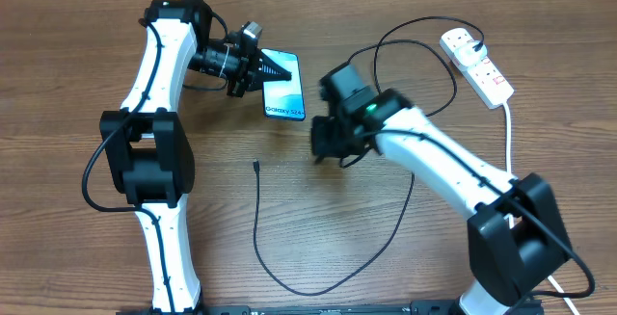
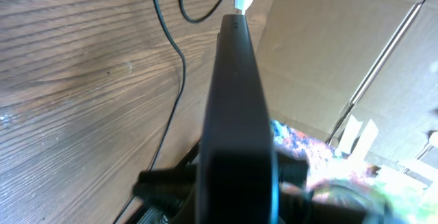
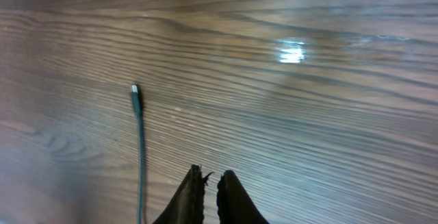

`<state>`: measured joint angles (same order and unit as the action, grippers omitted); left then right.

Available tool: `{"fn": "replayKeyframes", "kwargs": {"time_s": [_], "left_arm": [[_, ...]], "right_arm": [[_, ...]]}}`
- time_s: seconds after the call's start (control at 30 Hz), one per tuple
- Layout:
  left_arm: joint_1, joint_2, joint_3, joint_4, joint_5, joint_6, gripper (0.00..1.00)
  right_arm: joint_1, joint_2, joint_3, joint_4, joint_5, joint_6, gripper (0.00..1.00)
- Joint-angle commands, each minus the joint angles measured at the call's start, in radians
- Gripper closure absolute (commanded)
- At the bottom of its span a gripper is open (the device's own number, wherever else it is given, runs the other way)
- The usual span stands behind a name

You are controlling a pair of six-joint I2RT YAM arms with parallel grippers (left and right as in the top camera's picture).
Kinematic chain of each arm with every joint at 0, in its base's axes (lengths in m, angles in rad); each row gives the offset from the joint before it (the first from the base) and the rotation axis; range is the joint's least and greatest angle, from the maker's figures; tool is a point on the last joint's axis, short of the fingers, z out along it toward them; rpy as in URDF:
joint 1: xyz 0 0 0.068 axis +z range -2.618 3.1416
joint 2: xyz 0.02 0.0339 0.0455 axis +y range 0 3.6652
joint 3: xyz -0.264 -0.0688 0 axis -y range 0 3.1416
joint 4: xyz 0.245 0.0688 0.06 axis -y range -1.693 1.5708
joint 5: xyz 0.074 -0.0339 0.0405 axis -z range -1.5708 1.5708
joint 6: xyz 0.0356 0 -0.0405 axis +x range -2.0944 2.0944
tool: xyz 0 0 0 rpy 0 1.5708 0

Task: Plug charger to phone and switch on socket
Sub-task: 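Move the right gripper down over the cable's USB-C plug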

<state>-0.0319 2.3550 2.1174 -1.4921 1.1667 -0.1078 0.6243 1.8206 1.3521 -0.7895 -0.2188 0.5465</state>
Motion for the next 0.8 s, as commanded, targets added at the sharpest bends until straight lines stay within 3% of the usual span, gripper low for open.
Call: {"fn": "replayKeyframes", "kwargs": {"time_s": [0.0, 0.17, 0.3, 0.43, 0.53, 0.77], "left_arm": [[0.043, -0.005, 0.004, -0.005, 0.024, 0.005, 0.96], [0.098, -0.005, 0.004, -0.026, 0.023, 0.0, 0.96], [0.144, -0.005, 0.004, -0.026, 0.023, 0.0, 0.96], [0.179, -0.005, 0.004, -0.026, 0.0, 0.017, 0.96], [0.189, -0.005, 0.004, -0.031, -0.072, 0.023, 0.96], [0.188, -0.005, 0.004, -0.044, -0.078, 0.023, 0.96]], "right_arm": [[0.089, -0.023, -0.006, 0.023, 0.195, 0.127, 0.9], [0.179, -0.023, -0.006, 0.032, 0.324, 0.214, 0.88], [0.223, -0.023, -0.006, 0.069, 0.33, 0.214, 0.83], [0.264, -0.023, -0.006, 0.102, 0.331, 0.217, 0.72], [0.303, -0.011, -0.006, 0.136, 0.339, 0.217, 0.69], [0.353, 0.056, -0.006, 0.176, 0.398, 0.216, 0.66]]}}
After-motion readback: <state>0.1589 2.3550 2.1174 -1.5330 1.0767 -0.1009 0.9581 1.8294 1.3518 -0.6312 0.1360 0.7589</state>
